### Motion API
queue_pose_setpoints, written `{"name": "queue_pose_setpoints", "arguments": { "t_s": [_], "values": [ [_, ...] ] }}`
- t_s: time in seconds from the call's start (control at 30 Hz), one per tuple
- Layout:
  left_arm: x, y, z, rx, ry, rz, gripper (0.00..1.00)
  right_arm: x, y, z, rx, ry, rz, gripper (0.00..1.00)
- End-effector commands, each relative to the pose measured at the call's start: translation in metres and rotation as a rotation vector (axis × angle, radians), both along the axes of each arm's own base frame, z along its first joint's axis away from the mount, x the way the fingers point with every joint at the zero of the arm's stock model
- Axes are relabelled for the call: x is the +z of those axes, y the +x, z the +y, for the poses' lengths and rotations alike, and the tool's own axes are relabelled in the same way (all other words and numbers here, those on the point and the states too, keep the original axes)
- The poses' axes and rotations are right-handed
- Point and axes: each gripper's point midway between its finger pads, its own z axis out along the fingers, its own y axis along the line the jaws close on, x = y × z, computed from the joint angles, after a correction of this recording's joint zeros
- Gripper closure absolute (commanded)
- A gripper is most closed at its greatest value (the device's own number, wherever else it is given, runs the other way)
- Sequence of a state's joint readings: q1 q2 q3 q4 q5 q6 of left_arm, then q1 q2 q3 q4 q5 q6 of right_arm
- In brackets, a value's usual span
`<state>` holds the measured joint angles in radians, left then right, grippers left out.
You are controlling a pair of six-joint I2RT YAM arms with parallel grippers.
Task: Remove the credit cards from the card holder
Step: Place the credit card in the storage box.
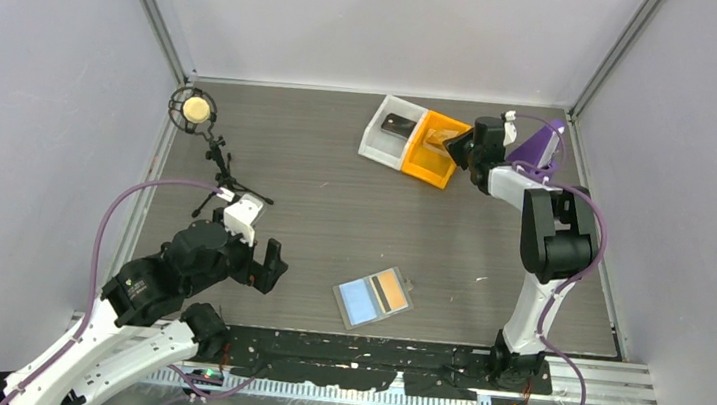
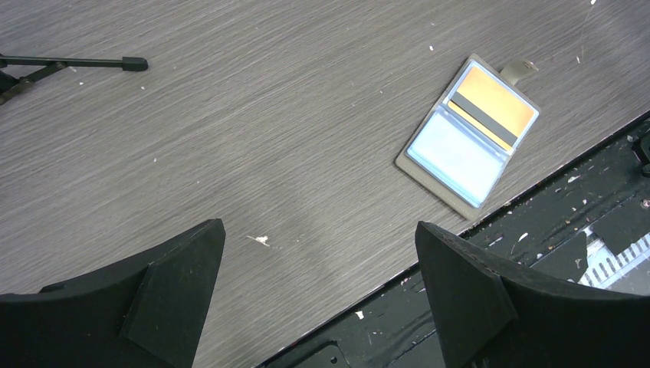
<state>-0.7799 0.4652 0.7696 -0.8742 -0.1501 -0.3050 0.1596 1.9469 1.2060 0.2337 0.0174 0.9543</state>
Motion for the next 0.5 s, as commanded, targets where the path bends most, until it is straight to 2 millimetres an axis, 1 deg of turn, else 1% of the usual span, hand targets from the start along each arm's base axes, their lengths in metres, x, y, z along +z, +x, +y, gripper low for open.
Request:
{"name": "queue_pose_setpoints", "arguments": {
  "t_s": [0.0,0.3,0.47],
  "values": [
    [0.003,0.003,0.002,0.005,0.007,-0.024,0.0,0.02,0.016,-0.003,-0.034,0.0,-0.051,0.86],
    [0.005,0.003,0.003,0.007,-0.002,-0.033,0.0,0.025,0.013,-0.006,-0.027,-0.031,-0.039,0.76],
    [0.006,0.003,0.003,0.006,-0.008,-0.041,0.0,0.036,0.011,-0.009,-0.025,-0.056,-0.048,0.7]
  ]
}}
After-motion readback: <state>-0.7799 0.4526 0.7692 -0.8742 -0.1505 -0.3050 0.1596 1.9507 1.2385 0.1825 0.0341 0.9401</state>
